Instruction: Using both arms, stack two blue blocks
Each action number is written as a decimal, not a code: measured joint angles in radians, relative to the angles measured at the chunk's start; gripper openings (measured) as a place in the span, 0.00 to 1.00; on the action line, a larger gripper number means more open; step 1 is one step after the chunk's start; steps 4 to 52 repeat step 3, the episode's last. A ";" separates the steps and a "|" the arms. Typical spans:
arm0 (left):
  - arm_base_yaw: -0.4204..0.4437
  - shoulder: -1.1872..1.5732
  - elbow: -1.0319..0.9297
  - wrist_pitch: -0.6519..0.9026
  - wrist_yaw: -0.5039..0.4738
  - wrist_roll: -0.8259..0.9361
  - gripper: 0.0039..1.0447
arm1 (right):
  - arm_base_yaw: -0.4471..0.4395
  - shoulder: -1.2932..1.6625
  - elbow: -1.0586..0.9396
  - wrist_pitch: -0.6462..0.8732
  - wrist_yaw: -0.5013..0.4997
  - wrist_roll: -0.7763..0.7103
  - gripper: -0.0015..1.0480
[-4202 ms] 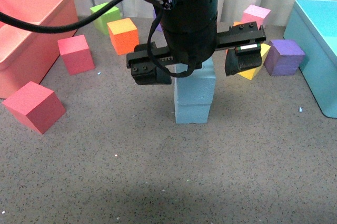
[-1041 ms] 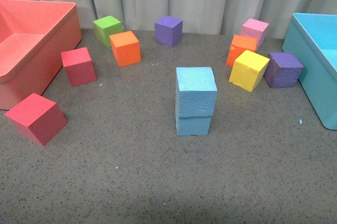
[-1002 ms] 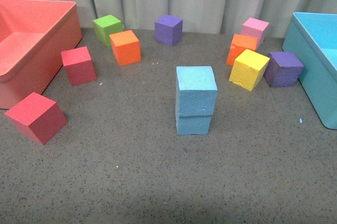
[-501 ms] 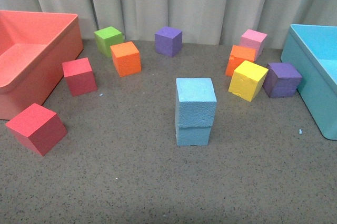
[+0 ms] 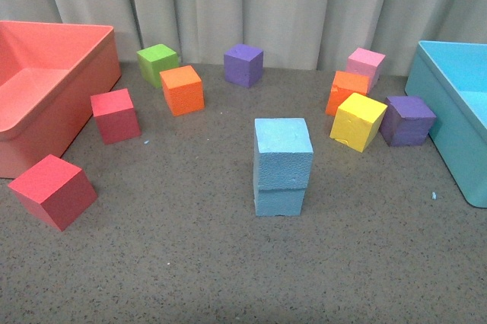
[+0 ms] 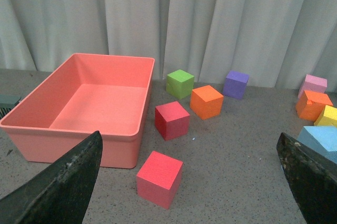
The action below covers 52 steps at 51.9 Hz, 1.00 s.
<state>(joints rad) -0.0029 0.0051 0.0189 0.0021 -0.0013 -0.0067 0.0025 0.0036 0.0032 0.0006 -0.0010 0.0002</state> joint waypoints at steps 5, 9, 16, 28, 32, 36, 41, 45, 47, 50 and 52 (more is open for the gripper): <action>0.000 0.000 0.000 0.000 0.000 0.000 0.94 | 0.000 0.000 0.000 0.000 0.000 0.000 0.91; 0.000 0.000 0.000 0.000 0.000 0.000 0.94 | 0.000 0.000 0.000 0.000 0.000 0.000 0.91; 0.000 0.000 0.000 0.000 0.000 0.000 0.94 | 0.000 0.000 0.000 0.000 0.000 0.000 0.91; 0.000 0.000 0.000 0.000 0.000 0.000 0.94 | 0.000 0.000 0.000 0.000 0.000 0.000 0.91; 0.000 0.000 0.000 0.000 0.000 0.000 0.94 | 0.000 0.000 0.000 0.000 0.000 0.000 0.91; 0.000 0.000 0.000 0.000 0.000 0.000 0.94 | 0.000 0.000 0.000 0.000 0.000 0.000 0.91; 0.000 0.000 0.000 0.000 0.000 0.000 0.94 | 0.000 0.000 0.000 0.000 0.000 0.000 0.91; 0.000 0.000 0.000 0.000 0.000 0.000 0.94 | 0.000 0.000 0.000 0.000 0.000 0.000 0.91; 0.000 0.000 0.000 0.000 0.000 0.000 0.94 | 0.000 0.000 0.000 0.000 0.000 0.000 0.91; 0.000 0.000 0.000 0.000 0.000 0.000 0.94 | 0.000 0.000 0.000 0.000 0.000 0.000 0.91; 0.000 0.000 0.000 0.000 0.000 0.000 0.94 | 0.000 0.000 0.000 0.000 0.000 0.000 0.91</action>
